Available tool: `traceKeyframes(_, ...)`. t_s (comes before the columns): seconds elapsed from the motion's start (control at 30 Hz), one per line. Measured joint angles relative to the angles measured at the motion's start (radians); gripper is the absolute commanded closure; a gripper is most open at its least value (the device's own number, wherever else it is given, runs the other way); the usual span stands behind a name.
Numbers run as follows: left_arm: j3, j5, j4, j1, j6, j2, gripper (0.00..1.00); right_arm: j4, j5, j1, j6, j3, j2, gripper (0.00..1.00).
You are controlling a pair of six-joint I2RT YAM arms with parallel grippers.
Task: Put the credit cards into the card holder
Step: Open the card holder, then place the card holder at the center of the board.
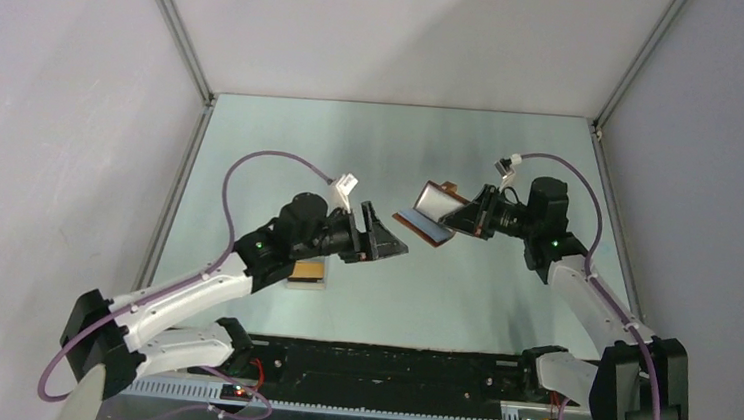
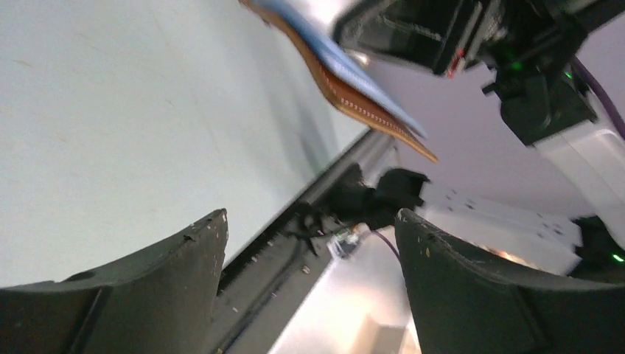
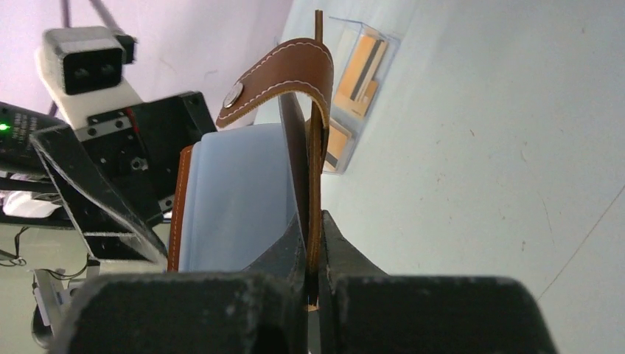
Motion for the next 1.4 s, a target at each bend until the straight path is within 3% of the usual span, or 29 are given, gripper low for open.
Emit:
traceKeyframes(0.17, 0.002, -0.145, -0.071, 0.005, 0.082, -0.049, 0.21, -0.069, 0.047, 0.032, -0.076, 0.000, 0.014, 1.00)
traceKeyframes(0.23, 0.017, -0.175, -0.082, 0.006, 0.113, -0.036, 0.32, -0.103, 0.072, 0.048, -0.122, 0.000, 0.028, 1.00)
traceKeyframes(0.4, 0.109, -0.201, -0.098, 0.006, 0.171, 0.071, 0.71, -0.164, 0.158, 0.101, -0.223, -0.001, 0.050, 1.00)
traceKeyframes(0.57, 0.198, -0.206, -0.087, 0.006, 0.208, 0.226, 0.98, -0.163, 0.184, 0.119, -0.274, 0.001, 0.112, 1.00)
traceKeyframes(0.87, 0.248, -0.176, -0.054, -0.004, 0.224, 0.540, 1.00, -0.070, 0.146, 0.090, -0.175, 0.006, 0.343, 1.00)
traceKeyframes(1.17, 0.271, -0.198, -0.022, -0.032, 0.215, 0.731, 1.00, -0.014, 0.184, 0.088, -0.018, 0.010, 0.470, 0.99)
traceKeyframes(1.2, 0.279, -0.204, -0.020, -0.038, 0.214, 0.748, 1.00, -0.018, 0.193, 0.088, -0.010, 0.010, 0.474, 0.96)
traceKeyframes(1.3, 0.302, -0.232, -0.021, -0.054, 0.207, 0.781, 1.00, -0.032, 0.222, 0.085, 0.013, 0.010, 0.483, 0.60)
traceKeyframes(1.4, 0.338, -0.243, -0.032, -0.063, 0.188, 0.822, 1.00, -0.072, 0.247, 0.077, 0.013, 0.025, 0.498, 0.36)
